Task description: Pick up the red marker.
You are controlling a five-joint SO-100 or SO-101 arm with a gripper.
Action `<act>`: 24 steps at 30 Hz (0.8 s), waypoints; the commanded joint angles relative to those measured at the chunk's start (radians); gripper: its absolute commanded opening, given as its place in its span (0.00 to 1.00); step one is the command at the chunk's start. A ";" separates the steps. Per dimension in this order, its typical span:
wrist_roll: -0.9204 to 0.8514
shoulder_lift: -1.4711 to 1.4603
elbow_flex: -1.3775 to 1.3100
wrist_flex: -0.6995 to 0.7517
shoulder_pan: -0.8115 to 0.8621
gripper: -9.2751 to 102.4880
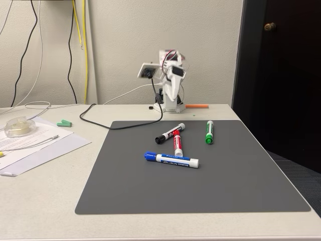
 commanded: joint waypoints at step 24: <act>-0.945 -0.914 -0.848 0.206 0.060 0.08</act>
